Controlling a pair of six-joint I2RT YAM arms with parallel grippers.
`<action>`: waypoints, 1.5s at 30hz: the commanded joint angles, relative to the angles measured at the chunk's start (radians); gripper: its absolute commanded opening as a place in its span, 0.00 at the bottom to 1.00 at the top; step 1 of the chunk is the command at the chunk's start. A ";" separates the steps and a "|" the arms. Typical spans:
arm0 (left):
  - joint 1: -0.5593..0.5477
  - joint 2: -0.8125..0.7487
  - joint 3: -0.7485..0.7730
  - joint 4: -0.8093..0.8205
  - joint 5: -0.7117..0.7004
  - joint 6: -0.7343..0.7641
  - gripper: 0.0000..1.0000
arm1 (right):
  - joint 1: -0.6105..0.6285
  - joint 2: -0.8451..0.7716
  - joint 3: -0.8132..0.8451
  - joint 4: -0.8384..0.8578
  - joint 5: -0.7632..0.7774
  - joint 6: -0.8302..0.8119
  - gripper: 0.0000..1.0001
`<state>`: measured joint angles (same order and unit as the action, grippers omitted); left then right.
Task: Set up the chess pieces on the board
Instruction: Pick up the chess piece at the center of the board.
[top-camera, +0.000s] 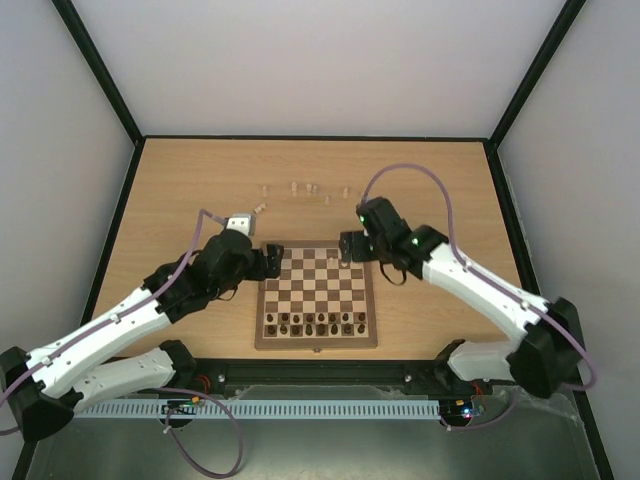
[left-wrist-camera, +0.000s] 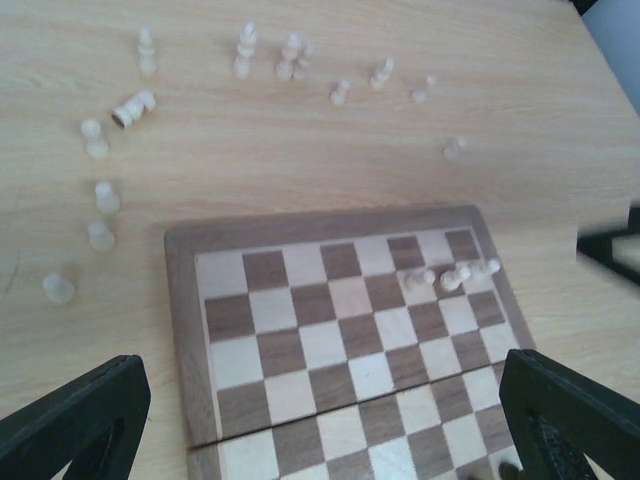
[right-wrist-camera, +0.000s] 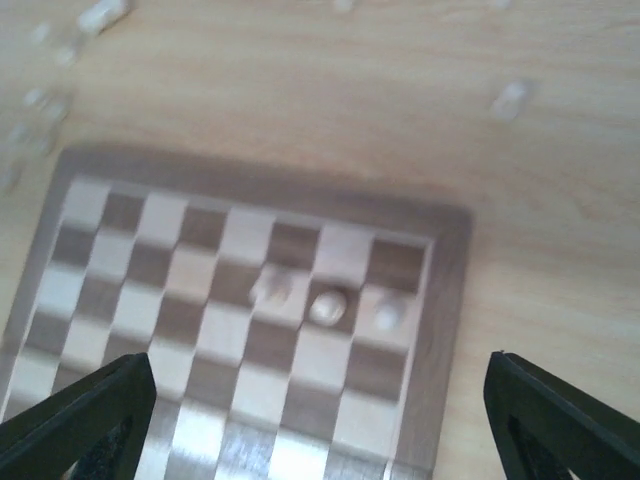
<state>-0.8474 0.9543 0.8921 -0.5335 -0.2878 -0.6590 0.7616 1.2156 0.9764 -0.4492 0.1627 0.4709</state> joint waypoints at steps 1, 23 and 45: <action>0.003 -0.089 -0.156 0.124 0.023 -0.042 0.99 | -0.121 0.187 0.122 -0.009 0.028 -0.003 0.86; 0.004 -0.172 -0.369 0.247 0.081 -0.024 0.99 | -0.136 0.366 0.133 -0.037 0.058 0.005 0.60; 0.055 -0.164 -0.389 0.239 0.061 -0.030 0.99 | -0.379 0.790 0.530 -0.102 -0.024 -0.108 0.43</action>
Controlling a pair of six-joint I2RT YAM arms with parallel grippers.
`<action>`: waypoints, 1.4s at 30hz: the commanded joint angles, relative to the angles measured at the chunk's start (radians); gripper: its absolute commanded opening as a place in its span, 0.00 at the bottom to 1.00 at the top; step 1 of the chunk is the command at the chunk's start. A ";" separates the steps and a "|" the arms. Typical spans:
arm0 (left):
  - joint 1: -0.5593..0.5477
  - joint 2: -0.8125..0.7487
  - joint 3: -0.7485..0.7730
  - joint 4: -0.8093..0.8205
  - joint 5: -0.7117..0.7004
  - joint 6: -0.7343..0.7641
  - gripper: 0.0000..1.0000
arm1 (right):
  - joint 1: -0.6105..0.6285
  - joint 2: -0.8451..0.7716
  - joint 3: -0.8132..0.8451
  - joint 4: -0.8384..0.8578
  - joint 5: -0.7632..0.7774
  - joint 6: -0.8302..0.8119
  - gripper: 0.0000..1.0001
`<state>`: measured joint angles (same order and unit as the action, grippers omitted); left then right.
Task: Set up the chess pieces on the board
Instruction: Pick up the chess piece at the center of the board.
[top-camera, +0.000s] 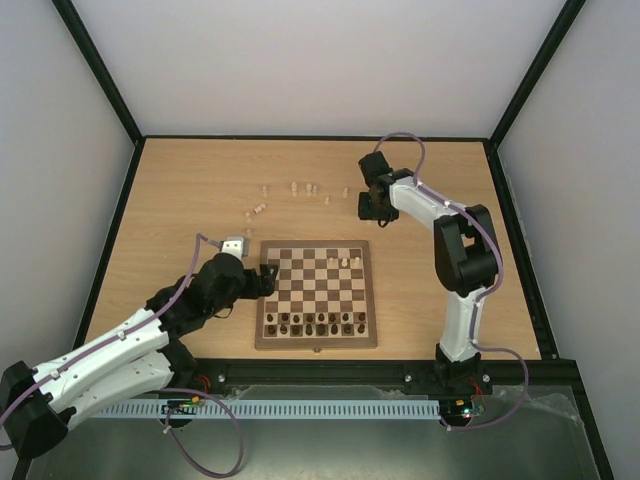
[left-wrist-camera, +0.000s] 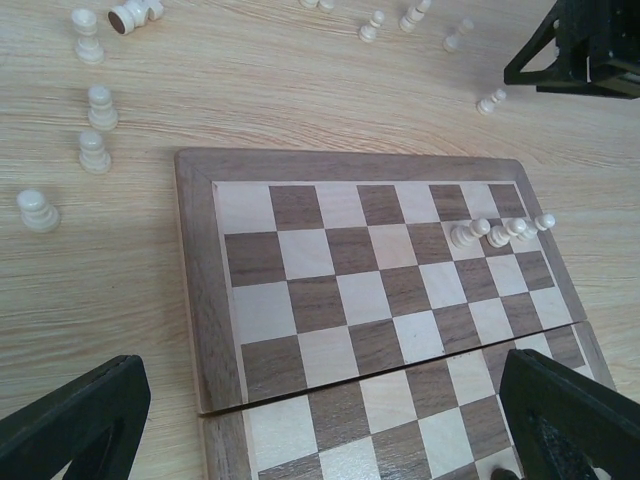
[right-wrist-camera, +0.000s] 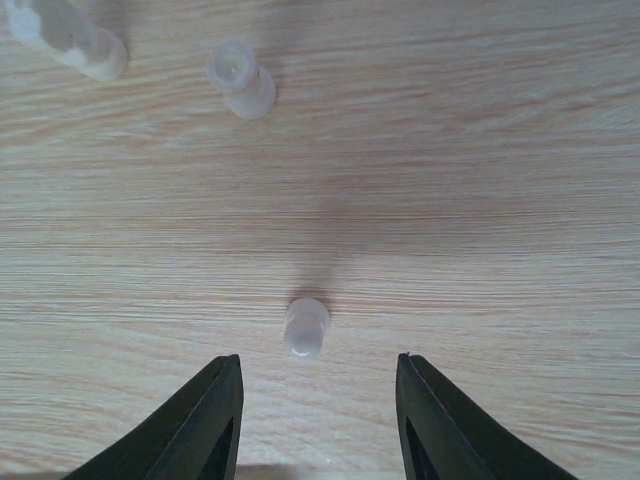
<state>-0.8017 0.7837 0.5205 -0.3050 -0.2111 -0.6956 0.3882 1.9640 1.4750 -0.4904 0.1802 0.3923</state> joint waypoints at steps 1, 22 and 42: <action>0.012 0.005 -0.017 0.009 -0.015 0.007 0.99 | -0.007 0.055 0.036 -0.057 -0.043 -0.030 0.43; 0.035 0.001 -0.020 0.022 -0.006 0.019 0.99 | -0.020 0.120 0.062 -0.043 -0.051 -0.051 0.18; 0.035 0.009 -0.020 0.056 -0.001 -0.006 0.99 | 0.116 -0.120 0.019 -0.117 -0.019 -0.050 0.05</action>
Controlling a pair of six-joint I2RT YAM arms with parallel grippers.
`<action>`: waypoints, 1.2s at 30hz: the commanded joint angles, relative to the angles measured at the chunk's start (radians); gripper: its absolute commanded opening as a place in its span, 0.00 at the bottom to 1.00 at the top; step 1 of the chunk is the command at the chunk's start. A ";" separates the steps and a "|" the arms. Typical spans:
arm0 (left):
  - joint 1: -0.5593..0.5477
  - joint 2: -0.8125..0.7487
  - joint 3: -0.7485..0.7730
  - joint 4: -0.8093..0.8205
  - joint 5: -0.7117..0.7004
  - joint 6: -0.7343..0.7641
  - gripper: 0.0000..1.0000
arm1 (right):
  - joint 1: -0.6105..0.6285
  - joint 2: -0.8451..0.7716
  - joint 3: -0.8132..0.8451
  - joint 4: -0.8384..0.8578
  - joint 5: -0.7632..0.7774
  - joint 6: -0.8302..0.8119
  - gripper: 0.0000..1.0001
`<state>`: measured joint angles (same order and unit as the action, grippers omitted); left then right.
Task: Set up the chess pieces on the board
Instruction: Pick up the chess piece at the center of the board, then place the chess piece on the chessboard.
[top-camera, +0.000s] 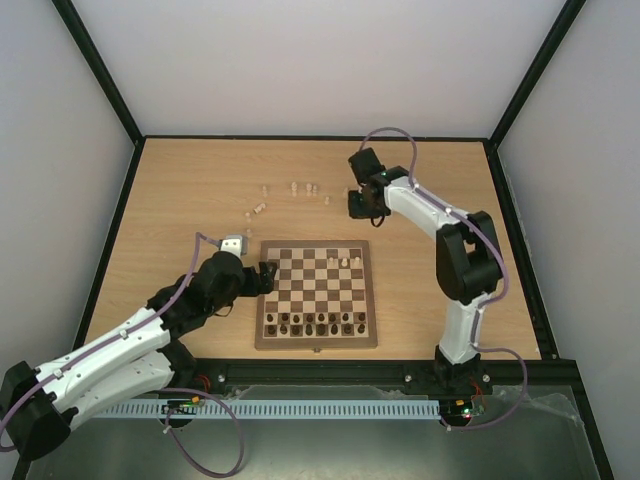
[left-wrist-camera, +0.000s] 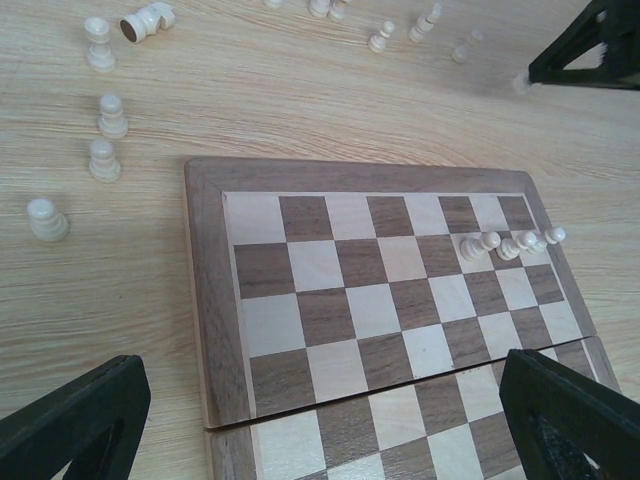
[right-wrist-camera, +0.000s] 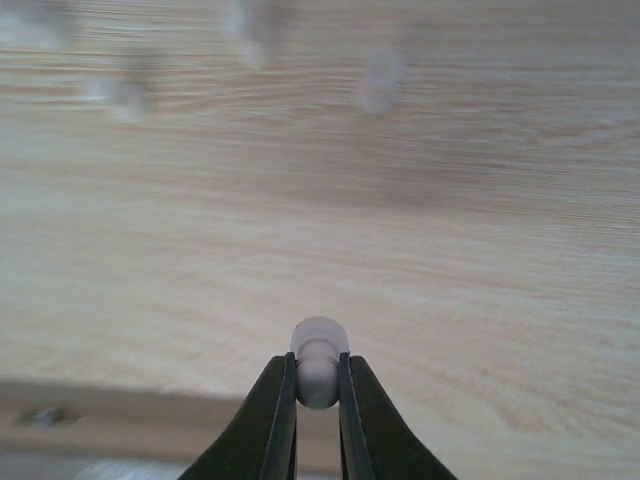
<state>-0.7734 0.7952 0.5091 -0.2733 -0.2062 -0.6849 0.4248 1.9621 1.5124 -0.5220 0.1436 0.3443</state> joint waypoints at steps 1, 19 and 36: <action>0.007 -0.007 -0.009 0.022 -0.012 -0.019 0.99 | 0.101 -0.142 -0.024 -0.092 0.011 -0.004 0.05; 0.006 -0.205 -0.067 -0.055 -0.087 -0.097 0.99 | 0.386 -0.154 -0.095 -0.151 -0.017 -0.017 0.10; 0.006 -0.238 -0.093 -0.056 -0.075 -0.111 0.99 | 0.414 -0.047 -0.070 -0.152 -0.027 -0.031 0.13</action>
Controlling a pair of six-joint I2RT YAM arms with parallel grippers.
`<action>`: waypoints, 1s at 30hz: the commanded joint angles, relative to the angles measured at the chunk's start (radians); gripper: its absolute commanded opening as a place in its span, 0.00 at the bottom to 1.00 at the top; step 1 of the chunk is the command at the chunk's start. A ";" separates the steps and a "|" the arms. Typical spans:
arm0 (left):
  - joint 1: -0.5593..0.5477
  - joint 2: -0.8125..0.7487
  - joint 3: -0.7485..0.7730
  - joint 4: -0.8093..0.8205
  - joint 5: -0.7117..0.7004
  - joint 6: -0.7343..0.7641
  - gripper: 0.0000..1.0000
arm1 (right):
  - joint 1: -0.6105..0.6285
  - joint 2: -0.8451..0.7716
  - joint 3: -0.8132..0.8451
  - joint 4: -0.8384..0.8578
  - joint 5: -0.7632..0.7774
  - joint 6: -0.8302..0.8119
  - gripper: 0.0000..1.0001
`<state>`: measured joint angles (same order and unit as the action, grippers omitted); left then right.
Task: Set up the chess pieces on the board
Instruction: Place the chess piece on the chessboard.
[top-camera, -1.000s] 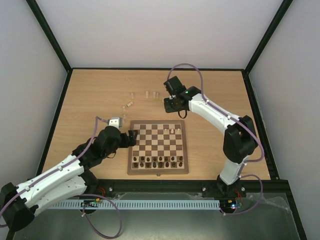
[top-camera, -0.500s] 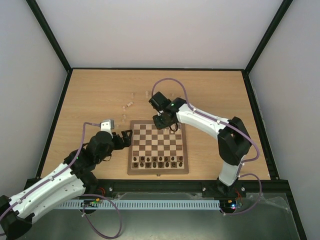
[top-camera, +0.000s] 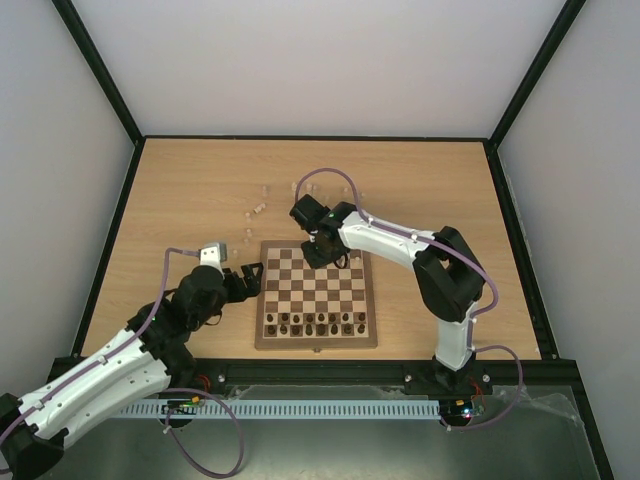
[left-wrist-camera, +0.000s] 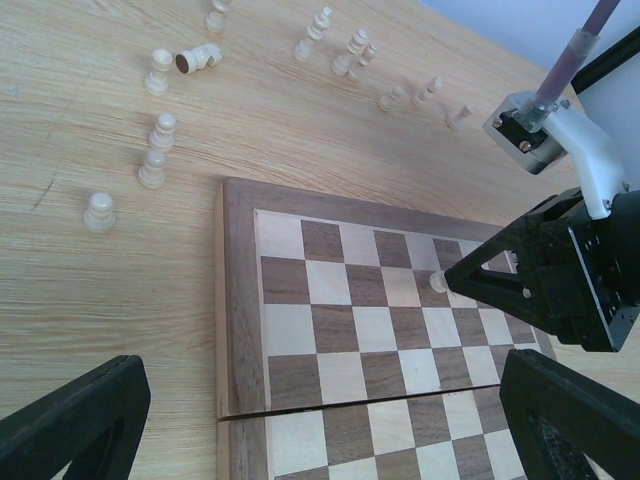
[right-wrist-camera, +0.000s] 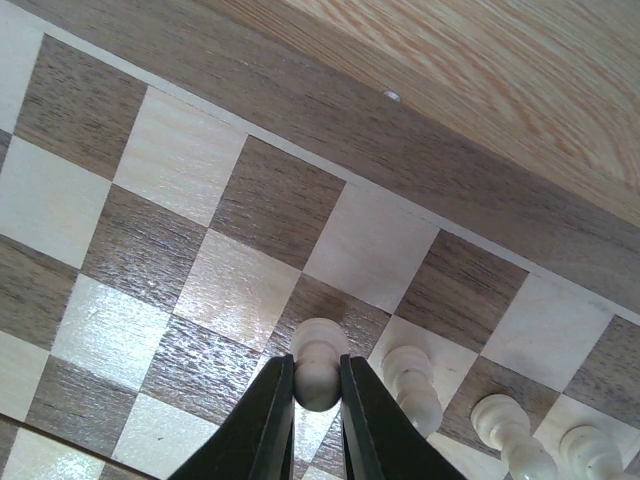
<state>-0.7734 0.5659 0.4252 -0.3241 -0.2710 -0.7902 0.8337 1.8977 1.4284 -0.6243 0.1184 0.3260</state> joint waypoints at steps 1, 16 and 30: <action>0.006 -0.010 -0.011 -0.004 -0.010 -0.005 0.99 | 0.005 0.018 0.015 -0.050 -0.002 -0.013 0.13; 0.007 -0.011 -0.036 0.012 -0.007 -0.009 0.99 | 0.006 0.031 0.000 -0.040 -0.009 -0.013 0.16; 0.006 0.001 -0.042 0.028 -0.002 -0.012 0.99 | -0.013 -0.047 0.048 -0.006 0.017 -0.012 0.44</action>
<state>-0.7734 0.5617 0.3923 -0.3191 -0.2699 -0.7944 0.8333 1.9045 1.4288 -0.6201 0.1188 0.3176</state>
